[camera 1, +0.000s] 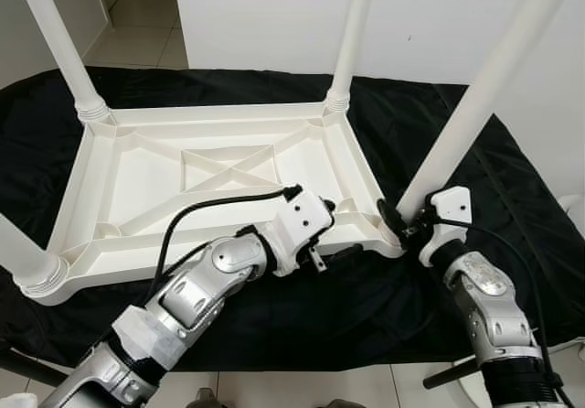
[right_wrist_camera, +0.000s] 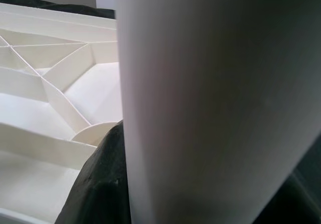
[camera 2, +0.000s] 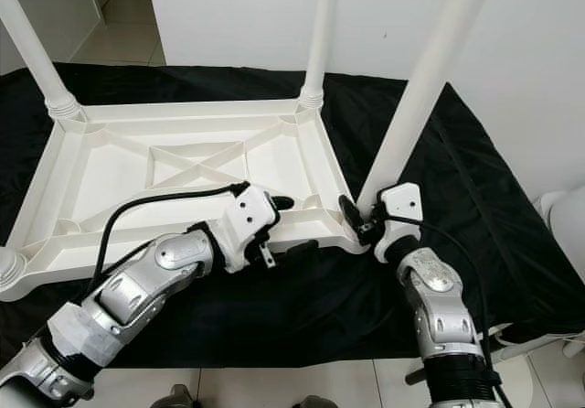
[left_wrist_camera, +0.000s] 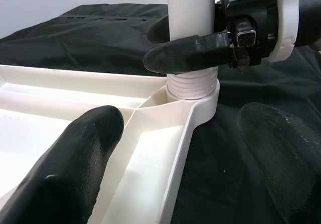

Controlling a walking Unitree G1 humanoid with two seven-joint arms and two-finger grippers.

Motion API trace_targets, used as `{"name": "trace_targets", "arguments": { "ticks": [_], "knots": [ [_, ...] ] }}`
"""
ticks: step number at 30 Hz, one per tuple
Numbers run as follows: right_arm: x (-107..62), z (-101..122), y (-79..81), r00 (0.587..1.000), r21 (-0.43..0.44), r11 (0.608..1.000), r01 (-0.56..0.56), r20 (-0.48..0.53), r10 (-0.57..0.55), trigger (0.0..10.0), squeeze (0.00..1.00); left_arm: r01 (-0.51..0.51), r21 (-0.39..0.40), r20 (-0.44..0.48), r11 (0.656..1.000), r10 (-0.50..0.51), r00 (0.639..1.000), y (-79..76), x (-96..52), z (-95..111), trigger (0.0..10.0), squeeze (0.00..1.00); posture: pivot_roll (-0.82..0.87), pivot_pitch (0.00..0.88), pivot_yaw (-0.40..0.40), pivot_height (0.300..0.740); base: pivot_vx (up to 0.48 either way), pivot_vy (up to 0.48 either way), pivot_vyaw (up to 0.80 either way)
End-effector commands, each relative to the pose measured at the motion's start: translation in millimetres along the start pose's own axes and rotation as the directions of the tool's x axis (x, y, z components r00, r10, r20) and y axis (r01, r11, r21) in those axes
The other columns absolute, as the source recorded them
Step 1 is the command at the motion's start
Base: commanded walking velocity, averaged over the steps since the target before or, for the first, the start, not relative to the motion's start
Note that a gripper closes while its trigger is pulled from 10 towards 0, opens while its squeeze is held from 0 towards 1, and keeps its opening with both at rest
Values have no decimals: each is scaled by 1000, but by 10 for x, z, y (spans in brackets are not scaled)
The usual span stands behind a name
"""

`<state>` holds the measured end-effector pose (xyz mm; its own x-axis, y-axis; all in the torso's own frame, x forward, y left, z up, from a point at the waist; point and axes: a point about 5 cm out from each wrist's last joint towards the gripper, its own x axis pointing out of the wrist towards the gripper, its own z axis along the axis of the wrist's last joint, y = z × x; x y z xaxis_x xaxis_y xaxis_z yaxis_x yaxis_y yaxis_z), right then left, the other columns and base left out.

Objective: Building children table

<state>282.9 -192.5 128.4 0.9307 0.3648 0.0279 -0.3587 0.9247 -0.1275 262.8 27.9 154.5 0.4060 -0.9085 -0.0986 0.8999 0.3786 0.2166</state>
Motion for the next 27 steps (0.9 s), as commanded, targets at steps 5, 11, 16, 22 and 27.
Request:
{"name": "trace_targets", "arguments": {
  "ticks": [5,11,16,22,27],
  "knots": [
    [-16,-168,76,993,72,994,77,-93,-70,10000,0,155,2,-4,988,-155,988,-80,-12,-2,10000,0,25,6,-36,740,0,0,0],
    [54,-130,153,981,135,973,185,-85,-175,10000,0,161,-2,0,987,-161,987,-79,-1,8,10000,0,15,9,-30,740,0,0,0],
    [101,-99,144,950,170,936,309,-106,-295,10000,0,164,-5,0,986,-164,986,-85,-1,8,10000,0,13,12,-32,740,0,0,0],
    [169,-21,249,873,205,849,487,-135,-468,10000,0,166,-11,2,986,-166,986,-100,2,7,10000,0,10,19,-39,740,0,0,0],
    [223,56,429,829,246,792,559,-133,-544,10000,0,165,-15,6,986,-165,986,-114,4,10,10000,0,16,22,-47,740,0,0,0]
  ]
}}
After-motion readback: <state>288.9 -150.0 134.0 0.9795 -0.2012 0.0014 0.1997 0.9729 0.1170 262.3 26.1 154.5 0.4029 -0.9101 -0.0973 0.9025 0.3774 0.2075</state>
